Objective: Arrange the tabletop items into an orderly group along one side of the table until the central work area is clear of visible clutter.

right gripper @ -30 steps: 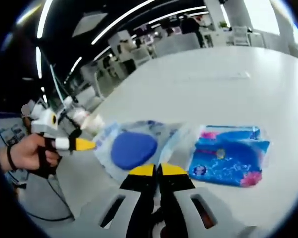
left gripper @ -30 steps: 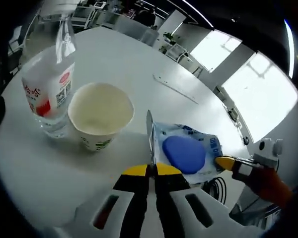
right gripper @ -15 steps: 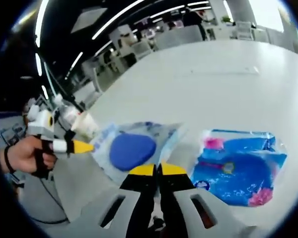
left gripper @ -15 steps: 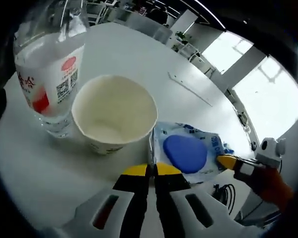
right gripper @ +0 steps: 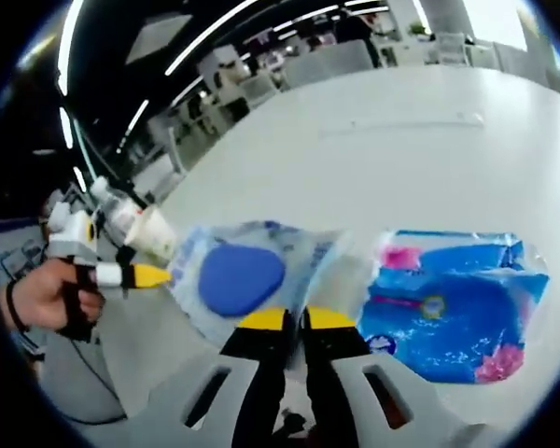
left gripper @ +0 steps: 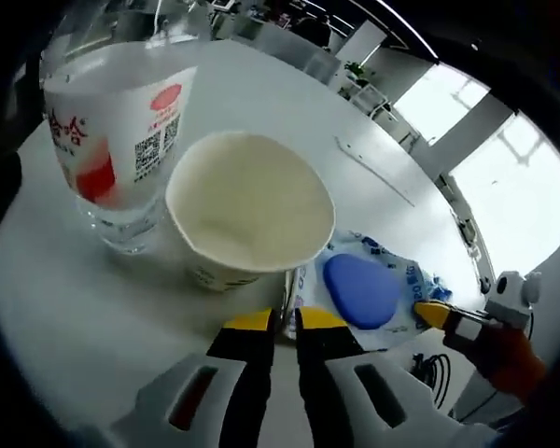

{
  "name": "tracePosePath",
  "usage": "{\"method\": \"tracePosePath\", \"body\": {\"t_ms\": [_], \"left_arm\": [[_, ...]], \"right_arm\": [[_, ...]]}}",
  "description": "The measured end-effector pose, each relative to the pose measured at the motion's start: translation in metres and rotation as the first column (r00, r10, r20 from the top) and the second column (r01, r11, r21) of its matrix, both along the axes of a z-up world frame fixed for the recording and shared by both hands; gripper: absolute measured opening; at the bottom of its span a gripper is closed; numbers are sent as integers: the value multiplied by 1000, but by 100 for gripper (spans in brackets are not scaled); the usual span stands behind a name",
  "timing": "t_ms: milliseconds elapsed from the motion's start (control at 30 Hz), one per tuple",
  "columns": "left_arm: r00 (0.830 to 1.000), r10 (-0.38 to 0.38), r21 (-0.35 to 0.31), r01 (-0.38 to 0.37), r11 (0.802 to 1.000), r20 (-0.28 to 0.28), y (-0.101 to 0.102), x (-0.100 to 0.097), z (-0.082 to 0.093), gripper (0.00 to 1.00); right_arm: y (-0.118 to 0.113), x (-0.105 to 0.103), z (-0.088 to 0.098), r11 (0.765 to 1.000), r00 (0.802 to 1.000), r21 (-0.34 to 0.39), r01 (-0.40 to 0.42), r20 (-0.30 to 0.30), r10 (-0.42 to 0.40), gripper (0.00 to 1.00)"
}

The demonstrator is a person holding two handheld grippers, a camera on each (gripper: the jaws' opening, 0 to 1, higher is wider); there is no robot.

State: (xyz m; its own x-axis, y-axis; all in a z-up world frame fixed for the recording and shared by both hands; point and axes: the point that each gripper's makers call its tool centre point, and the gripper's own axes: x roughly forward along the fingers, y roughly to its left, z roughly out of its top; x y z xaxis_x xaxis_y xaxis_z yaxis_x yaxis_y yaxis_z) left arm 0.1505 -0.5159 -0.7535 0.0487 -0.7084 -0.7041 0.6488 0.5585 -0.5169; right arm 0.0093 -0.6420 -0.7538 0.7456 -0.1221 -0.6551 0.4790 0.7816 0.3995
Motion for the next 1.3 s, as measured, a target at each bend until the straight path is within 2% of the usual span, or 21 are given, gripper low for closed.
{"method": "tracePosePath", "body": {"t_ms": [267,400,600,667,867,1133,1300], "left_arm": [[1000,18,-18,-18,1000,-22,9,0,1,9],[998,26,-31,-28,999,-53,14,-2,0,8],[998,34,-27,-36,999,-57,23,-5,2,8],[998,35,-26,-36,999,-56,26,-5,3,8],[997,46,-31,-48,998,-58,33,-5,8,7],[998,40,-43,-43,998,-56,41,-12,11,6],[999,15,-46,-17,999,-45,46,-20,12,7]], "right_arm": [[1,-2,0,1000,1000,-7,9,2,-9,13],[4,-1,1,1000,1000,-8,-14,7,14,16],[7,6,0,999,999,-17,-41,4,41,18],[10,5,-1,998,998,-27,-58,-15,58,19],[12,-7,-7,993,993,-69,-93,-85,87,21],[10,-15,2,990,993,-108,-93,-80,85,22],[9,-31,10,990,996,-122,-68,-60,61,22]]}}
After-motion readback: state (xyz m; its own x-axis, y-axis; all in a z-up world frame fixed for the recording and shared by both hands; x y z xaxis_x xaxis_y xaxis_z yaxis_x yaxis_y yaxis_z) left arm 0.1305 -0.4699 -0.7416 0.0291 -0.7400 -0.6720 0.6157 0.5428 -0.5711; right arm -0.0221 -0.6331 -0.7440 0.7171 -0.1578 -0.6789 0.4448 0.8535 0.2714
